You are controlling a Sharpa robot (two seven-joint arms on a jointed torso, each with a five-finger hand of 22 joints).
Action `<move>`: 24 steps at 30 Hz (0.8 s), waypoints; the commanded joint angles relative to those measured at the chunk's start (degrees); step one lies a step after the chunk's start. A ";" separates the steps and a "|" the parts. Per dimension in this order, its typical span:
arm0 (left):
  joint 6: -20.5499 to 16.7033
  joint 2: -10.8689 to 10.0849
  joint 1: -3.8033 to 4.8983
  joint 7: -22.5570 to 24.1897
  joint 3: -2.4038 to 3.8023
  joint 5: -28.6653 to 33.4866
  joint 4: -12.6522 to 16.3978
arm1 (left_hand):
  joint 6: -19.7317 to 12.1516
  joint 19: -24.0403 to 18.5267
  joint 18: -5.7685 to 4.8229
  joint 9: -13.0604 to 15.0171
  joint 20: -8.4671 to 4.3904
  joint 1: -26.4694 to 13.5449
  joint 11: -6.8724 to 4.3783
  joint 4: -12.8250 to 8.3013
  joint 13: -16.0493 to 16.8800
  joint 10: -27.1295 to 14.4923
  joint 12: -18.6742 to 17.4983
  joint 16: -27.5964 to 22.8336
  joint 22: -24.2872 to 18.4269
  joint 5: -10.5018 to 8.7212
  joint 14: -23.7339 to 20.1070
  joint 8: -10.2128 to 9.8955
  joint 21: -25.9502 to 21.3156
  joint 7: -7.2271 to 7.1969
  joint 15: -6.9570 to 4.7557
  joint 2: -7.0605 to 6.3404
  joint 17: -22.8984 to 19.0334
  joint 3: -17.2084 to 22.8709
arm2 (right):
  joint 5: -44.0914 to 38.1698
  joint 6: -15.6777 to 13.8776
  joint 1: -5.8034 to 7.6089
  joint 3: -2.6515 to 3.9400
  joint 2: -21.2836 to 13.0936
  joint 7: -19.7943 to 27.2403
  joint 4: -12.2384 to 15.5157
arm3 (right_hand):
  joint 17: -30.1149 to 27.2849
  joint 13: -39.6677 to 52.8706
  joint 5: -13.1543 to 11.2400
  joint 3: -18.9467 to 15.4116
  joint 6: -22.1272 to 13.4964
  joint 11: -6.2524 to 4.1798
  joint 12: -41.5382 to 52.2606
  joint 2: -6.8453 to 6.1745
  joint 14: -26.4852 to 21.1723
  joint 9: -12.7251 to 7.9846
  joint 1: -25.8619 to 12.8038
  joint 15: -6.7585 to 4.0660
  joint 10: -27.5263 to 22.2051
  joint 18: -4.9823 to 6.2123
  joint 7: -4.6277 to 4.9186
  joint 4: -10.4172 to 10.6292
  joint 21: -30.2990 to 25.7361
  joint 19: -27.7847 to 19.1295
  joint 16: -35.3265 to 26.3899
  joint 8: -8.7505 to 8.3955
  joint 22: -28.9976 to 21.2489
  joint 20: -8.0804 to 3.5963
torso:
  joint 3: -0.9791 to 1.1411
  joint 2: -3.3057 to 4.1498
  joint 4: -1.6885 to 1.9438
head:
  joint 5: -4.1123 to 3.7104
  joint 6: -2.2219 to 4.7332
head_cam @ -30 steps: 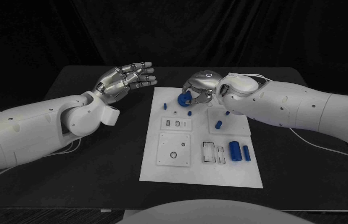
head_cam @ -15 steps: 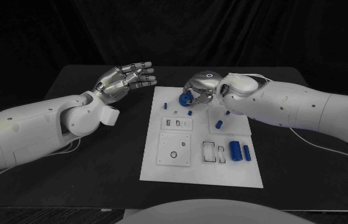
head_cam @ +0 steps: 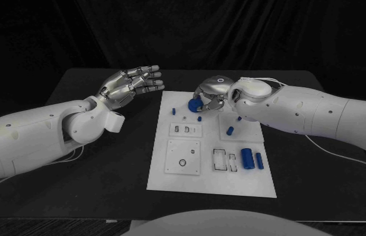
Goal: Assemble the parts on the task board
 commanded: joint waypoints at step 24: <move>0.93 0.06 -0.08 0.26 0.06 0.19 0.04 | -0.42 -0.35 -0.38 0.00 0.02 -0.06 -0.04 -0.03 0.04 -0.32 0.27 0.33 -0.10 0.23 -0.37 -0.21 -0.25 2.41 -0.14 -0.74 0.00 0.34 | -0.09 -0.94 -0.13 0.01 -2.15 0.23 0.22 | 15.09 15.07 -11.72 -2.30 6.71 -0.60 0.15 0.96 6.05 -0.81 -7.67 -0.55 5.98 -0.91 -1.19 4.81 0.16 5.97 0.15 2.73 15.08 -0.19 | 0.12 -0.07 0.16 | -0.17 1.16</move>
